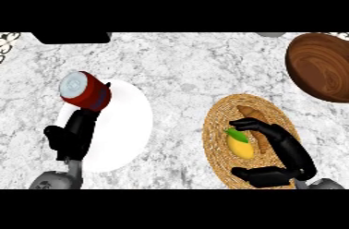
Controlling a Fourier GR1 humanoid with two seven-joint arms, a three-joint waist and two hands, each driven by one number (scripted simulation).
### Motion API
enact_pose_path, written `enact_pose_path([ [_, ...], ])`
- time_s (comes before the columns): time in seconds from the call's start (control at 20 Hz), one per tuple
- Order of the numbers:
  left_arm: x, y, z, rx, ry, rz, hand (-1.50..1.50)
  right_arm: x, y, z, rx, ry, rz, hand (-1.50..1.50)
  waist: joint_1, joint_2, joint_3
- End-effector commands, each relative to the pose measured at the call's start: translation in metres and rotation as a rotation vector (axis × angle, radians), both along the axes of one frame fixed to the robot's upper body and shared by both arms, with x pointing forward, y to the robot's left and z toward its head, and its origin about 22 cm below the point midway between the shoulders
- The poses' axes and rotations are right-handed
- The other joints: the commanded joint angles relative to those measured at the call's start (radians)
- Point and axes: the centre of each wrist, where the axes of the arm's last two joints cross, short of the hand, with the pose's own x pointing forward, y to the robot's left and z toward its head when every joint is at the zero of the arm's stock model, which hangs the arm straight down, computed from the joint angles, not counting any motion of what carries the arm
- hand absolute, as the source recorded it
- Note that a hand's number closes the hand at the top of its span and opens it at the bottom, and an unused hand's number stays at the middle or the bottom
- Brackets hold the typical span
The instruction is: Pick the lemon from the placemat and place it in the bowl
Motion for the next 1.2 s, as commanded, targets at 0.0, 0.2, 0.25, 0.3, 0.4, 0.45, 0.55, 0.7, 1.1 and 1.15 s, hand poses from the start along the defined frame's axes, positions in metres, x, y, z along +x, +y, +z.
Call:
enact_pose_path([
  [0.0,0.005,-0.008,-0.005,-0.013,-0.018,0.002,0.00,-0.041,-0.022,-0.016,0.129,-0.075,0.047,-1.50,-0.001,0.002,0.000],
  [0.2,0.007,-0.005,0.016,-0.009,-0.025,-0.025,0.00,-0.041,-0.033,0.028,0.069,-0.175,-0.009,-1.50,0.013,0.001,-0.001],
  [0.25,0.000,-0.001,-0.012,-0.010,-0.026,-0.009,0.00,-0.033,-0.041,0.054,0.024,-0.188,-0.032,-1.50,0.009,0.001,-0.002],
  [0.3,0.005,-0.009,0.014,-0.003,-0.029,-0.027,0.00,-0.026,-0.061,0.062,-0.038,-0.194,-0.049,-1.50,0.012,0.001,-0.001],
  [0.4,0.009,0.002,0.002,-0.003,-0.019,0.006,0.00,-0.036,-0.043,0.080,-0.123,-0.177,-0.103,-1.50,0.006,0.001,-0.003],
  [0.45,0.014,0.004,0.007,-0.016,-0.011,-0.024,0.00,-0.037,-0.028,0.068,-0.129,-0.166,-0.137,-1.50,0.015,0.002,-0.002],
  [0.55,0.027,0.000,0.014,-0.012,-0.019,-0.017,0.00,-0.024,-0.039,0.098,-0.178,-0.111,-0.123,-1.50,0.017,0.004,-0.002],
  [0.7,0.005,-0.007,-0.002,-0.020,-0.026,-0.014,0.00,-0.029,-0.033,0.120,-0.260,-0.033,-0.086,-1.50,0.023,0.002,-0.002],
  [1.1,0.022,0.001,0.002,-0.018,-0.016,-0.024,0.00,-0.008,-0.017,0.112,-0.502,0.163,-0.054,-1.50,0.032,0.006,-0.002],
  [1.15,0.025,-0.016,0.009,-0.008,-0.023,-0.020,0.00,-0.005,-0.016,0.101,-0.509,0.188,-0.071,-1.50,0.030,0.006,-0.001],
])
